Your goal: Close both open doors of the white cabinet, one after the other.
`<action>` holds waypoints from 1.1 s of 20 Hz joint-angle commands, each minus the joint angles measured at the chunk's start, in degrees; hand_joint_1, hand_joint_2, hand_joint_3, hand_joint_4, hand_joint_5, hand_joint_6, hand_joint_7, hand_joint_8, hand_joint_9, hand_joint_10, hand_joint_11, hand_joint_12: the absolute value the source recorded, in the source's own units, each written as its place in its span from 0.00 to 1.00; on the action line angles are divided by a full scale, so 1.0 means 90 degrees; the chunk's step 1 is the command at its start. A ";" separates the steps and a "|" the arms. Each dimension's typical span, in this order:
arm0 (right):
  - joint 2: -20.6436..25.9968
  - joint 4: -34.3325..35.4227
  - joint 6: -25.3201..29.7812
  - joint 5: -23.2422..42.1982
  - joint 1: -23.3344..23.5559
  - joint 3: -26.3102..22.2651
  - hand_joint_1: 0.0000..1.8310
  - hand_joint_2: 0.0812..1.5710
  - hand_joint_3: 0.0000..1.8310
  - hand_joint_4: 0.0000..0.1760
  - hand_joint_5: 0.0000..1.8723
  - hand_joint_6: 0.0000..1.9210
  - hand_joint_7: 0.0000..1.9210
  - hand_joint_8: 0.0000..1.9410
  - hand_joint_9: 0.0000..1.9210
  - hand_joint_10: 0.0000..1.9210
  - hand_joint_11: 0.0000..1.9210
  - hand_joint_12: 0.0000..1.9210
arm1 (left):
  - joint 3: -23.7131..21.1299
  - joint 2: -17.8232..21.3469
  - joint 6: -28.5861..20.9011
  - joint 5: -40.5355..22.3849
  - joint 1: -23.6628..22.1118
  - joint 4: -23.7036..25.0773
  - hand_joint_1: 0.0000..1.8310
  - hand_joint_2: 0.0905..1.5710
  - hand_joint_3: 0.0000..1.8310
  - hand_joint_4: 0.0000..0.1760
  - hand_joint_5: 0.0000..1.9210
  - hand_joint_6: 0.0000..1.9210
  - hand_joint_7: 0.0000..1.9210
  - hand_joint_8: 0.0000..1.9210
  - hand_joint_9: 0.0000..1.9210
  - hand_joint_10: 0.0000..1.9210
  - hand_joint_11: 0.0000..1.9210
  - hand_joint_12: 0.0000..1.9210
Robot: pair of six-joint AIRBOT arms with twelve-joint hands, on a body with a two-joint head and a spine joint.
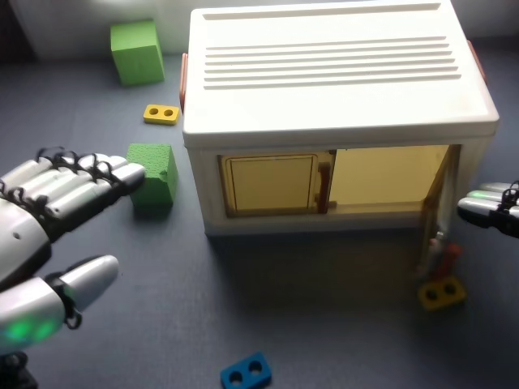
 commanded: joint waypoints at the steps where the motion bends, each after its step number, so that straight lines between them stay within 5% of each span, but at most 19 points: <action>1: -0.0022 0.0112 0.0027 0.0719 0.0086 -0.0008 0.00 0.94 0.00 0.00 0.03 0.00 0.02 0.00 0.01 0.00 0.03 0.00 | -0.0021 0.0059 0.0037 -0.0946 0.0012 -0.0050 0.00 1.00 0.06 0.00 0.06 0.00 0.05 0.00 0.05 0.00 0.00 0.23; 8: -0.0150 -0.0240 0.0066 0.0635 0.0428 -0.0013 0.00 0.95 0.01 0.00 0.04 0.00 0.02 0.00 0.00 0.00 0.01 0.00 | -0.0052 0.0147 0.0127 -0.1195 0.0139 -0.0270 0.00 0.99 0.01 0.00 0.04 0.00 0.01 0.00 0.01 0.00 0.00 0.16; 22: -0.0842 -0.0906 0.0331 0.0117 0.1481 0.0379 0.00 0.98 0.01 0.00 0.03 0.00 0.00 0.00 0.00 0.00 0.02 0.00 | -0.0054 0.0156 0.0127 -0.1230 0.0181 -0.0309 0.00 1.00 0.01 0.00 0.06 0.00 0.03 0.00 0.03 0.00 0.00 0.23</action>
